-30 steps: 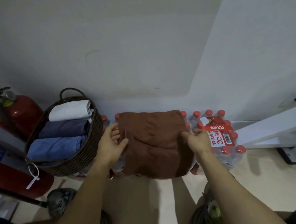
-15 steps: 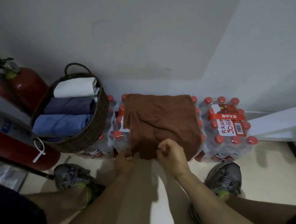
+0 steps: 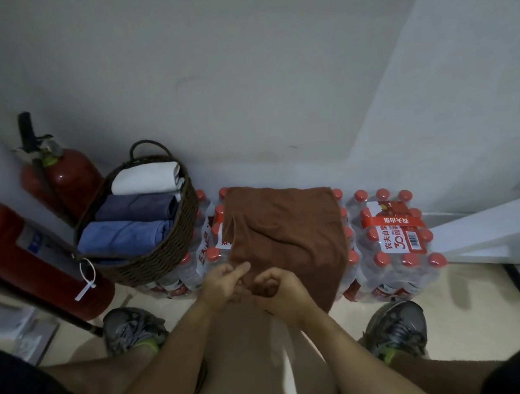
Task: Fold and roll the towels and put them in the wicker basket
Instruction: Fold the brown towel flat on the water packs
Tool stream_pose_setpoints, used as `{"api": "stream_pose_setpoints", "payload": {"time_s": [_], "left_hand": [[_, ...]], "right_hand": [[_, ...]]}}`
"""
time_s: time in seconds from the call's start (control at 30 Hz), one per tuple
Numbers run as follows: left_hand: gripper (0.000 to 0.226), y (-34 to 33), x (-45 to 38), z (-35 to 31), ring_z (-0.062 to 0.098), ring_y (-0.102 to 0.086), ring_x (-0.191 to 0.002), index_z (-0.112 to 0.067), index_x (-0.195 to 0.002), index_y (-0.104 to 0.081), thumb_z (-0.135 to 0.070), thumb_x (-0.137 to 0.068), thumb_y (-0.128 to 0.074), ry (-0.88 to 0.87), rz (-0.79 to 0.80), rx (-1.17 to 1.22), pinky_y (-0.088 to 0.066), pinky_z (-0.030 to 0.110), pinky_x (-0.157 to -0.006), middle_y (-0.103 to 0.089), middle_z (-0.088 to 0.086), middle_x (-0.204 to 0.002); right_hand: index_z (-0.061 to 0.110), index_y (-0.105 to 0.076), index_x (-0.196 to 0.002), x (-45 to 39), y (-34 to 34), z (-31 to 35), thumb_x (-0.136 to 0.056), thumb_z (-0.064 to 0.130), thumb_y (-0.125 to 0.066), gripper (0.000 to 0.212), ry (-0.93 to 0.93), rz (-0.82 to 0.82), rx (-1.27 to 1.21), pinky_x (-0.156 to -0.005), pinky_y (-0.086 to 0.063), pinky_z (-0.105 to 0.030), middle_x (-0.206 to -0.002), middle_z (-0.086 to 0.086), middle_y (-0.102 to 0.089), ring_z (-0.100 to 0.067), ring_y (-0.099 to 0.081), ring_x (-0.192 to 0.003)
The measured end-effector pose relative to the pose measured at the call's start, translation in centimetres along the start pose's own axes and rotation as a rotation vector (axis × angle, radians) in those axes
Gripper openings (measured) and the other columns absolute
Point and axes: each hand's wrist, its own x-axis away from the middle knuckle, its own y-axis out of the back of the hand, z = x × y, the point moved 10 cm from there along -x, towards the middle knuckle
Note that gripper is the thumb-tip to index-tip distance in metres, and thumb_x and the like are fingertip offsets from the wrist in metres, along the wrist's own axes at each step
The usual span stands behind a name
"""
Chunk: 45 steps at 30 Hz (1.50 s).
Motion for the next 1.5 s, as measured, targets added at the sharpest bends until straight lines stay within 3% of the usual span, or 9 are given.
{"api": "stream_pose_setpoints", "payload": {"time_s": [0.2,0.33,0.43,0.57,0.67,0.77,1.07,1.23,1.5], "left_hand": [[0.035,0.8,1.5,-7.4,0.021,-0.063,-0.051,-0.007,-0.085,-0.062,-0.041,-0.086,-0.069,-0.06,0.002,-0.247,-0.045,0.021,-0.043,-0.07,0.009,-0.071],[0.033,-1.4,4.3,-15.5,0.002,-0.063,-0.098,-0.028,-0.113,-0.065,-0.036,-0.082,-0.074,-0.462,0.176,-0.502,-0.047,0.009,-0.075,-0.066,-0.013,-0.106],[0.044,-4.2,6.9,-18.0,-0.007,-0.057,-0.109,-0.035,-0.118,-0.063,-0.03,-0.077,-0.08,-0.638,0.324,-0.673,-0.045,0.013,-0.093,-0.064,-0.02,-0.116],[0.023,-5.0,8.3,-19.5,0.001,-0.069,-0.092,-0.016,-0.1,-0.072,-0.009,-0.079,-0.078,-0.732,0.264,-0.454,-0.052,0.015,-0.081,-0.074,-0.006,-0.095],[0.004,-3.9,8.6,-20.8,-0.004,-0.065,-0.069,-0.015,-0.087,-0.072,-0.017,-0.084,-0.074,-0.791,0.082,-0.404,-0.047,0.01,-0.063,-0.072,-0.005,-0.076],[0.018,-2.9,8.6,-21.7,0.004,-0.062,-0.058,-0.014,-0.079,-0.069,-0.027,-0.091,-0.066,-0.741,-0.005,-0.282,-0.049,0.02,-0.055,-0.069,0.001,-0.067],[0.027,-5.5,11.1,-23.6,0.015,-0.062,-0.074,0.008,-0.097,-0.061,-0.019,-0.093,-0.058,-0.732,0.284,-0.141,-0.05,0.031,-0.067,-0.068,0.017,-0.082],[0.026,-4.6,11.0,-24.1,0.002,-0.059,-0.057,0.005,-0.086,-0.062,-0.014,-0.099,-0.05,-0.763,0.214,-0.137,-0.047,0.015,-0.055,-0.065,-0.005,-0.062],[0.027,-0.4,7.7,-22.3,0.005,-0.066,-0.064,-0.005,-0.085,-0.066,-0.024,-0.099,-0.052,-0.725,-0.021,-0.155,-0.051,0.017,-0.061,-0.069,-0.001,-0.072]], "right_hand": [[0.01,-0.07,-0.092,-0.2,1.8,5.3,-0.084,0.013,-0.077,0.011,0.083,0.043,-0.144,-0.065,-0.051,-0.018,-0.072,0.007,-0.073,-0.003,-0.065,-0.067],[0.004,-0.072,-0.091,0.4,4.3,8.8,-0.1,0.021,-0.056,0.025,0.123,0.011,-0.233,-0.069,-0.049,-0.023,-0.076,0.001,-0.07,-0.008,-0.063,-0.072],[0.0,-0.071,-0.09,1.1,5.8,11.4,-0.1,0.032,-0.052,0.038,0.14,-0.016,-0.322,-0.068,-0.05,-0.03,-0.078,-0.013,-0.068,-0.019,-0.061,-0.073],[0.0,-0.074,-0.095,2.0,8.0,14.0,-0.092,0.031,-0.065,0.033,0.155,-0.057,-0.406,-0.075,-0.057,-0.03,-0.093,-0.018,-0.075,-0.023,-0.07,-0.083],[-0.002,-0.067,-0.107,2.6,8.9,15.0,-0.077,0.023,-0.081,0.042,0.144,-0.009,-0.446,-0.083,-0.059,-0.036,-0.099,-0.019,-0.074,-0.029,-0.072,-0.093],[-0.005,-0.063,-0.108,3.0,10.1,16.2,-0.081,0.009,-0.076,0.034,0.171,0.013,-0.441,-0.071,-0.058,-0.028,-0.098,-0.019,-0.075,-0.025,-0.073,-0.086],[0.0,-0.066,-0.103,4.9,11.6,20.5,-0.092,0.013,-0.067,0.018,0.284,0.055,-0.284,-0.072,-0.056,-0.024,-0.09,-0.011,-0.076,-0.017,-0.072,-0.082],[0.013,-0.07,-0.106,6.3,11.6,18.7,-0.068,0.024,-0.09,0.044,0.115,0.317,0.123,-0.088,-0.058,-0.043,-0.103,-0.01,-0.075,-0.028,-0.072,-0.098],[0.012,-0.08,-0.089,8.0,16.2,11.1,-0.072,0.011,-0.085,0.017,-0.269,0.423,0.256,-0.079,-0.058,-0.031,-0.098,-0.015,-0.076,-0.029,-0.073,-0.09]]}}
